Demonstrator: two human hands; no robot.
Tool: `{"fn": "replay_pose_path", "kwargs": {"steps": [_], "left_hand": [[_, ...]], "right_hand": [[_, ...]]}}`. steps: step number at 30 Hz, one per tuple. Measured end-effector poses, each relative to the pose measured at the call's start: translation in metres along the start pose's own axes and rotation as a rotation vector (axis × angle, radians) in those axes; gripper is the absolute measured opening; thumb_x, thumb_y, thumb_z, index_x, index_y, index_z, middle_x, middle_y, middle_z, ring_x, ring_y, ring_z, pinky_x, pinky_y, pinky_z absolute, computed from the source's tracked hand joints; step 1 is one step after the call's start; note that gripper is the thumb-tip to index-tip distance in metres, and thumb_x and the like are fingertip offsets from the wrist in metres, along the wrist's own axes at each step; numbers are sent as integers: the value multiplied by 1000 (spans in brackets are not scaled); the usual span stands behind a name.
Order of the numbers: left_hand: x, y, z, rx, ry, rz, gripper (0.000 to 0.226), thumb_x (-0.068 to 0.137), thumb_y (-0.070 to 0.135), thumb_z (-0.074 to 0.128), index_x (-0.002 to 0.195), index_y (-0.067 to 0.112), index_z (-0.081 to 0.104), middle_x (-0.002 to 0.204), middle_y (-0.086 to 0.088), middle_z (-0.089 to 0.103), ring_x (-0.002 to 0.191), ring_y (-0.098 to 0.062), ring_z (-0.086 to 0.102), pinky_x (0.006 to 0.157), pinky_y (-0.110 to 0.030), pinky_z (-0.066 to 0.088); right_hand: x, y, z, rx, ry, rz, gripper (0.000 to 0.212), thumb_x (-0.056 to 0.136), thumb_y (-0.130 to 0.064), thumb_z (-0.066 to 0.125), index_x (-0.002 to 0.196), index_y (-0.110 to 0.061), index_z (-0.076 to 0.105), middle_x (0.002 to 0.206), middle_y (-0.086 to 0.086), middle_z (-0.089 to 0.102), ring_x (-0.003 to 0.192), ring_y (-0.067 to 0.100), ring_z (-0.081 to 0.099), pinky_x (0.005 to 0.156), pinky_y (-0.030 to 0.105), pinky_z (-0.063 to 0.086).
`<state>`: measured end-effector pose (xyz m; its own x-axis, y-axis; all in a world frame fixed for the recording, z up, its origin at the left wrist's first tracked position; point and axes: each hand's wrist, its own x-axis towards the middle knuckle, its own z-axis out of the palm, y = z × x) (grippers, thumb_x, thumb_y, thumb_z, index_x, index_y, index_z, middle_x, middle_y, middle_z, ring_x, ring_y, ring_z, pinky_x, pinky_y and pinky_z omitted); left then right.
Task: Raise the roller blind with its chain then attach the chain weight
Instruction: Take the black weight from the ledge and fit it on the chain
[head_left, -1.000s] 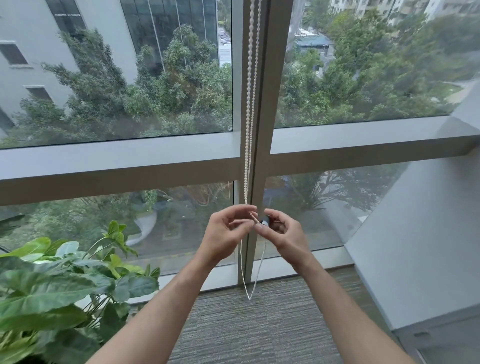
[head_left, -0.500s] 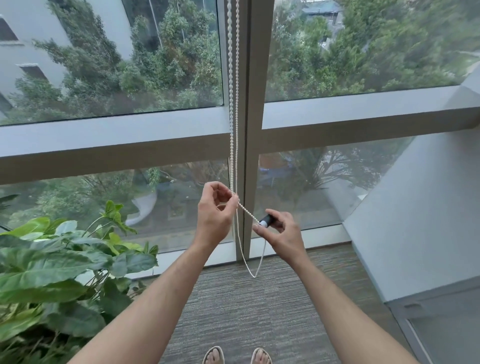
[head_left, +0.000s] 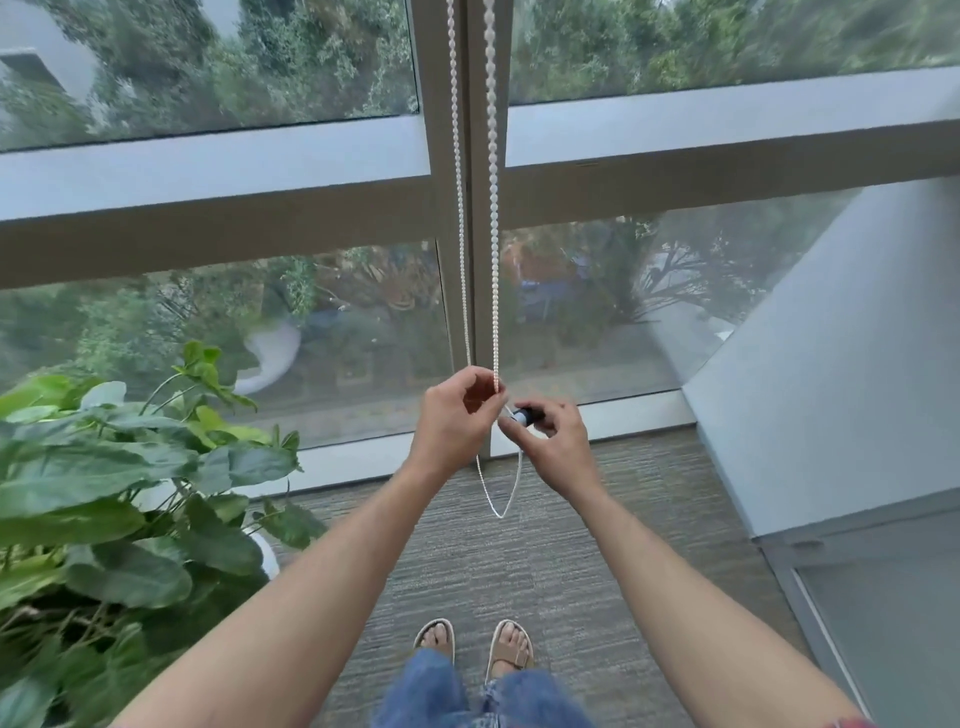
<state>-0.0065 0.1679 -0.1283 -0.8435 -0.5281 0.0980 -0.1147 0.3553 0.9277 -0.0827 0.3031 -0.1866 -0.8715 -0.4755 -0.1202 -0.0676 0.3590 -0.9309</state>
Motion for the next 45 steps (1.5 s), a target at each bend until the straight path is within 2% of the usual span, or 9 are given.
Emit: {"fn": "replay_pose_path", "kwargs": {"steps": [3,6,12,17,23,31,35,41,45], "left_hand": [[-1,-21,7,30,-37,-22,4,85,10,72,86,8,69,71,1,67,60,1,54,62,-12,44],[1,-42,13,35,-52,-36,4,86,10,72,87,7,69,72,-4,67,62,-3,53,63,-15,45],[16,-81,23,37,-54,-32,3,87,12,72,88,11,69,72,6,66,63,0,55,65,-13,46],[24,-120,26,34,-82,-32,4,87,14,72,88,11,70,76,-3,71,66,-3,59,65,-16,48],[20,-168,34,27,-97,-42,4,87,15,72,88,12,70,76,6,69,69,0,61,67,-13,46],[18,-222,49,3,-114,-66,7,88,16,72,93,13,71,80,2,73,73,-8,66,71,-17,52],[17,-247,59,-6,-123,-79,9,88,15,72,95,10,70,82,-3,73,75,-11,67,73,-20,53],[9,-286,75,-7,-120,-53,7,86,13,73,92,11,70,82,-4,73,74,-9,66,72,-19,53],[4,-309,83,-25,-121,-37,8,86,12,74,93,11,70,82,-1,73,74,-7,68,71,-16,52]], "right_hand": [[2,23,6,-23,16,28,30,81,-29,82,106,-16,73,110,10,61,93,-3,56,79,1,39],[3,47,14,-13,15,77,29,82,-30,81,106,-16,71,107,5,62,96,12,62,75,3,43],[8,100,36,-57,8,133,35,79,-34,82,106,-16,70,102,-6,59,103,17,61,92,24,48],[18,138,53,-74,10,199,33,79,-39,81,103,-21,69,110,4,58,96,8,60,83,17,47],[24,188,75,-130,-16,290,35,81,-50,75,106,-26,69,114,4,49,103,14,54,79,16,42],[33,262,112,-144,-7,375,40,83,-55,70,103,-22,60,112,4,56,102,19,59,91,38,54],[40,291,130,-167,19,406,40,82,-61,67,100,-26,57,110,1,55,93,10,57,85,35,54],[50,337,152,-169,15,443,42,84,-61,65,99,-23,57,112,6,55,94,16,55,76,30,44],[56,361,167,-178,-10,420,27,90,-59,58,94,-32,57,112,4,51,87,5,50,75,29,41]]}}
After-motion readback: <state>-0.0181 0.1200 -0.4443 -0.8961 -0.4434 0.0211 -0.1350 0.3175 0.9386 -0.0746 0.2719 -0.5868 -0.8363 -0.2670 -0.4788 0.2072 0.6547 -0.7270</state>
